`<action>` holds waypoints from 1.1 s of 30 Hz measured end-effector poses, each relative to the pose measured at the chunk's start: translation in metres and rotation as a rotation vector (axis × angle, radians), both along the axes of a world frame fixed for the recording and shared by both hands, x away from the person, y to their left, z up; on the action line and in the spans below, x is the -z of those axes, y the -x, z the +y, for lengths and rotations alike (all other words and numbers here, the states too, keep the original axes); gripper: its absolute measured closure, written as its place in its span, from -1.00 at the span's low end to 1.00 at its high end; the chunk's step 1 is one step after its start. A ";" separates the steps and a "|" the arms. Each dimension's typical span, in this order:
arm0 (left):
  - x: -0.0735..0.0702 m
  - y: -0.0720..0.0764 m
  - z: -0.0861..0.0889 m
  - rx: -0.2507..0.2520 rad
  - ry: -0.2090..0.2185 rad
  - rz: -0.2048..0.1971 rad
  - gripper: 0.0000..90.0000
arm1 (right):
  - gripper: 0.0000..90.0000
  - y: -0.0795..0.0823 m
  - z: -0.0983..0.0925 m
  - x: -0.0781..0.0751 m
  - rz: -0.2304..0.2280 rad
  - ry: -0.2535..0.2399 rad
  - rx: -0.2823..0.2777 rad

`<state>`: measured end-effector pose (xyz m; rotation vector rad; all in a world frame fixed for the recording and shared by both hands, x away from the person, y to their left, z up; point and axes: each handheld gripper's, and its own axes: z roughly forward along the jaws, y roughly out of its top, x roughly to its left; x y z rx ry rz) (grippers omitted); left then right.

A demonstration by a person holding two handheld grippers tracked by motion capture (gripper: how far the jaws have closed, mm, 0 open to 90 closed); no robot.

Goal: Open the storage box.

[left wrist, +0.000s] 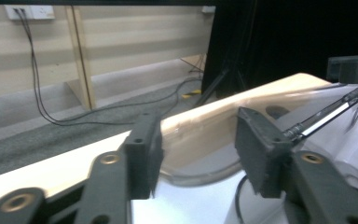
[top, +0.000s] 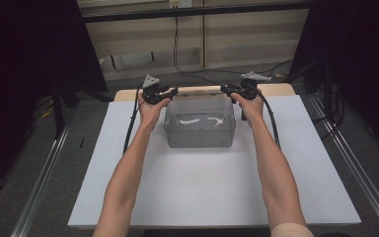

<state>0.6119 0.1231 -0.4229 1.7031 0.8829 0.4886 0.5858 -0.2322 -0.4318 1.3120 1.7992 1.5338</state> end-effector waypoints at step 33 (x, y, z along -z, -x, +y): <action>-0.020 0.036 0.002 -0.003 -0.012 0.001 -0.86 | -0.87 0.038 -0.015 -0.026 -0.091 0.042 0.096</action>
